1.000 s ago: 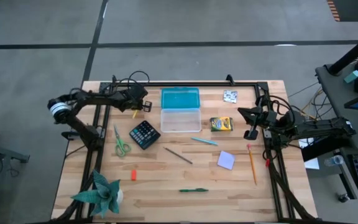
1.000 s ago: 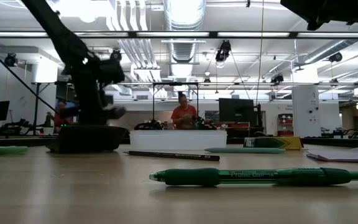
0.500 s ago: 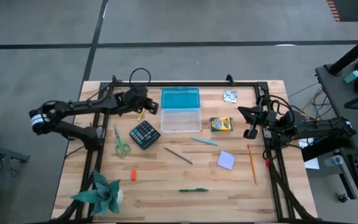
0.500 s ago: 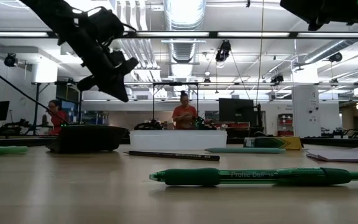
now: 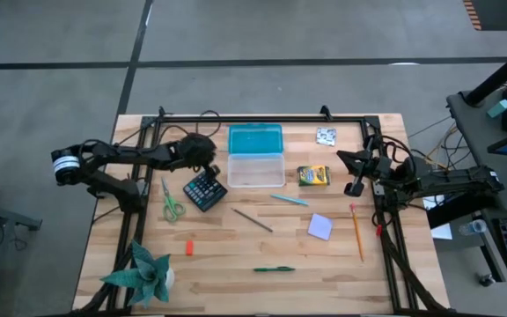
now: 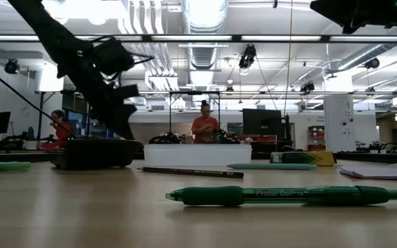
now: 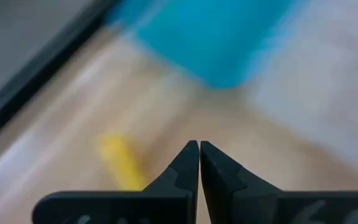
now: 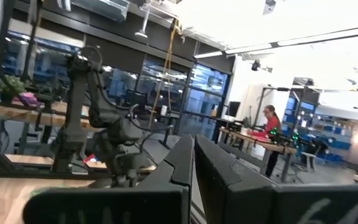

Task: Pack school essentials
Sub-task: Put the yellow pen into the blue supply box

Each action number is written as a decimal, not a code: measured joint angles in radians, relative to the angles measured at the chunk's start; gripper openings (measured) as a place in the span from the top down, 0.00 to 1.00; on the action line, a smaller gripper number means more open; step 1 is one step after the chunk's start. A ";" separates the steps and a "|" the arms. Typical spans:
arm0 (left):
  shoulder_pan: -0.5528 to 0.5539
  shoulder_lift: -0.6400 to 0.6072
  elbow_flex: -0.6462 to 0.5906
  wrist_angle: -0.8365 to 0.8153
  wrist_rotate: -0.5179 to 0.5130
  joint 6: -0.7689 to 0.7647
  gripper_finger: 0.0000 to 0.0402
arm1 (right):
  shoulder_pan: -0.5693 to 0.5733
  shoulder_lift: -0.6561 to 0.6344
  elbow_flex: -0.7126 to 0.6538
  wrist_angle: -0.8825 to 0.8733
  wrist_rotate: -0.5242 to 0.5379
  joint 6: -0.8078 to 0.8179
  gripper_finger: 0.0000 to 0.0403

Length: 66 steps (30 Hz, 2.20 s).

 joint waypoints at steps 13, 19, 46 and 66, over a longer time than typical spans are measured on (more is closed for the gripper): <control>0.098 0.107 -0.006 0.017 -0.082 -0.080 0.69 | 0.000 0.000 0.000 -0.034 0.005 -0.010 0.98; 0.121 0.200 0.002 0.100 -0.082 -0.121 0.50 | 0.000 0.001 0.000 -0.040 0.007 -0.023 0.98; 0.092 0.131 -0.010 0.080 -0.022 -0.156 0.95 | 0.000 0.001 0.000 -0.063 0.056 -0.034 0.98; -0.203 -0.126 0.027 0.228 0.136 -0.005 0.99 | -0.002 0.000 0.000 -0.061 0.057 -0.062 0.98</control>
